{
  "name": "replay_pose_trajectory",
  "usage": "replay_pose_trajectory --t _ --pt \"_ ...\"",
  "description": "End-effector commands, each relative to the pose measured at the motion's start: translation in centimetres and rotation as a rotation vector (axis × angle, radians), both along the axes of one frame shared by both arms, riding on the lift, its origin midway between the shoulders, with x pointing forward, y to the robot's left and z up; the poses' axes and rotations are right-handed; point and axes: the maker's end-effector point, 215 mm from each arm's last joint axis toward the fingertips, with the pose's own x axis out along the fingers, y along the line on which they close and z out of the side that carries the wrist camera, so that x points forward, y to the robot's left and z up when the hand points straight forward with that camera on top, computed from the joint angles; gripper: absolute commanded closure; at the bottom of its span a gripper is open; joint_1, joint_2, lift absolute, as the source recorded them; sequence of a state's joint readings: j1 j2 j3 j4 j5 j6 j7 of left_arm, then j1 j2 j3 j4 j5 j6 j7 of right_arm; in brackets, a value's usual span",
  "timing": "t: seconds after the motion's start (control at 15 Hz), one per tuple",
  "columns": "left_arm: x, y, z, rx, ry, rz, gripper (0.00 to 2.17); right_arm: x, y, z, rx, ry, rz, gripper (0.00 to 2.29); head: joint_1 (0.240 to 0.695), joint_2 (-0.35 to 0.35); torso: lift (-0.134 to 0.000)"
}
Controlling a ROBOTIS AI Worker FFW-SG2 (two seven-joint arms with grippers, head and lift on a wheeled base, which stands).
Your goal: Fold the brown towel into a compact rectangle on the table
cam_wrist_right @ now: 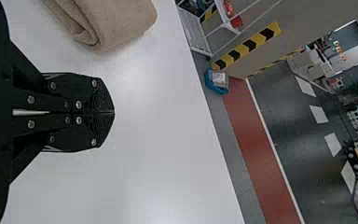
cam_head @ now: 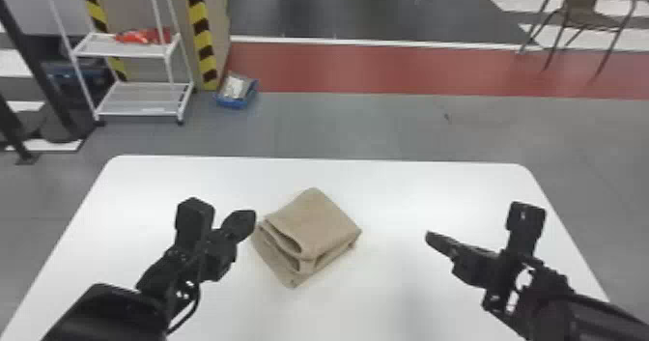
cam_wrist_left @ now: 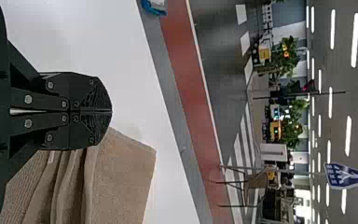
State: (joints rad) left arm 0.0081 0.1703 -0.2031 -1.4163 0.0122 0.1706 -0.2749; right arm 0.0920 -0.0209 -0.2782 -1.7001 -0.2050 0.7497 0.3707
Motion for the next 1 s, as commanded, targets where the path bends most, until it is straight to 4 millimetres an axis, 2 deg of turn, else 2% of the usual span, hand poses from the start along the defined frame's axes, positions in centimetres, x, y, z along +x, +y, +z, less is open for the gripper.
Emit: replay_pose_trajectory --t 0.0,0.07,0.2,0.4,0.6,0.73,0.93 --pt "0.1 -2.6 -1.9 0.007 0.038 -0.038 1.63 -2.8 -2.5 0.7 -0.068 -0.038 -0.017 1.42 0.695 -0.133 0.0" --pt "0.5 -3.1 -2.5 0.017 0.028 -0.041 1.63 -3.9 -3.0 0.9 -0.083 -0.06 -0.02 1.42 0.695 -0.155 0.0" --pt "2.0 -4.4 -2.2 0.034 -0.029 -0.054 1.63 -6.0 -3.4 1.1 -0.098 -0.093 -0.012 1.42 0.695 -0.19 0.0" --pt "3.4 -3.8 -2.0 0.043 -0.046 -0.047 1.63 -7.4 -4.3 1.6 -0.08 -0.116 -0.01 1.42 0.695 -0.224 0.0" --pt "4.3 -2.9 -2.9 0.107 -0.042 -0.048 1.63 -9.2 -3.7 2.7 -0.044 -0.134 0.01 1.42 0.695 -0.23 0.0" --pt "4.8 -2.4 -3.2 0.146 -0.049 -0.049 1.63 -9.8 -2.8 3.4 -0.028 -0.148 0.028 1.42 0.695 -0.221 0.0" --pt "4.3 -2.6 -4.2 0.189 -0.043 -0.065 1.63 -10.5 -2.0 3.8 -0.001 -0.161 0.042 1.42 0.695 -0.204 0.0"
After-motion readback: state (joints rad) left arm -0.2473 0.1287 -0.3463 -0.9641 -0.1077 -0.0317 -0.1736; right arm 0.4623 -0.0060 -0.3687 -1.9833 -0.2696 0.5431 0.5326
